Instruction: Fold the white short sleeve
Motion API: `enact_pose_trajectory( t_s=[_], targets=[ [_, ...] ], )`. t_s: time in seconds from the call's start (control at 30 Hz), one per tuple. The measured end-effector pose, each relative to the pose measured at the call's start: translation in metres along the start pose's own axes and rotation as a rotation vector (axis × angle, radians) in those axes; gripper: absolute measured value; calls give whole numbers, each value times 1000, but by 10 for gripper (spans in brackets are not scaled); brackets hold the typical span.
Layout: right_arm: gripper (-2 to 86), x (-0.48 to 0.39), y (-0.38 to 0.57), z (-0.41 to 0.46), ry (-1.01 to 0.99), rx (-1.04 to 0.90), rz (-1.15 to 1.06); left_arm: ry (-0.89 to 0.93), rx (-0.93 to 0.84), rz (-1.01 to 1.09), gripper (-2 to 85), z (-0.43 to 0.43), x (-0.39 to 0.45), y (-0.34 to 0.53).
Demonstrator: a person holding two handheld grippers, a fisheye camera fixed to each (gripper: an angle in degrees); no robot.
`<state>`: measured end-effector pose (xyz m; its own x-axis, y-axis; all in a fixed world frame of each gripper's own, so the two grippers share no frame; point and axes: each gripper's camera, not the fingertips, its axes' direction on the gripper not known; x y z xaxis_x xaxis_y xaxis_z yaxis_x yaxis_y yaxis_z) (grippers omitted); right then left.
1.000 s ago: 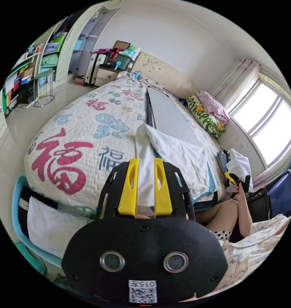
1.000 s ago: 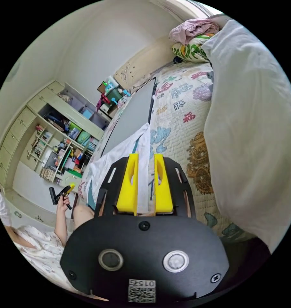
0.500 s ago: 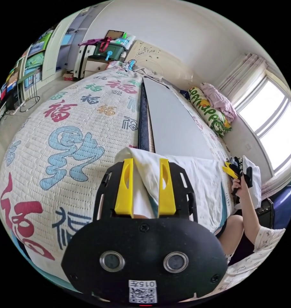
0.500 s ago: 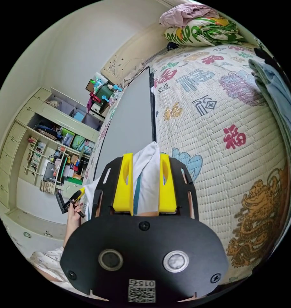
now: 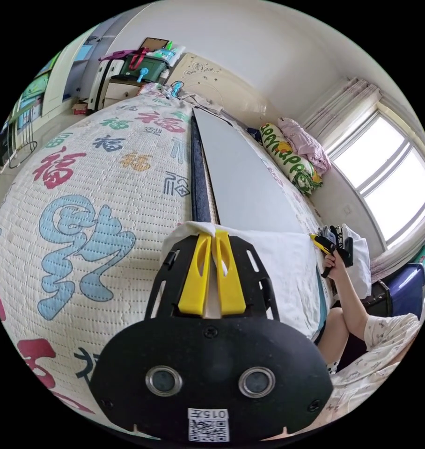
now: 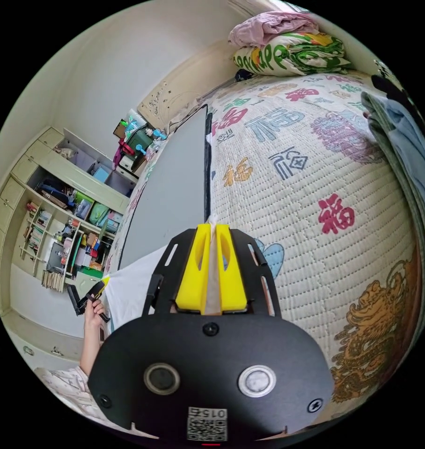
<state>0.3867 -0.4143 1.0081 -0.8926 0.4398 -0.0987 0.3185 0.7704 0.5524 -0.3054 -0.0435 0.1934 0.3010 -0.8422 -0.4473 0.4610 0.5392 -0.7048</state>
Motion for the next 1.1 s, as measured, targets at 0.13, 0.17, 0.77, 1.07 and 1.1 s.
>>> enact_pose_trajectory(
  t_s=[0.13,0.17,0.77,1.07,1.1],
  targets=[
    [10,25,39,4,34,4,2,14,19,-22,6,10,22,-22],
    [10,32,55,11,48,-2,-10,2,11,-17,10,12,28,-26],
    [82,-35,579,-95,-221,-260,-1049,247,-78,965,63,-110,391,35],
    [97,17,784,-80,-120,-342,-1138,239,-254,993,77,-96,495,88],
    [99,17,801,-71,-85,-351,-1170,232,-248,987,78,-94,498,89]
  ],
)
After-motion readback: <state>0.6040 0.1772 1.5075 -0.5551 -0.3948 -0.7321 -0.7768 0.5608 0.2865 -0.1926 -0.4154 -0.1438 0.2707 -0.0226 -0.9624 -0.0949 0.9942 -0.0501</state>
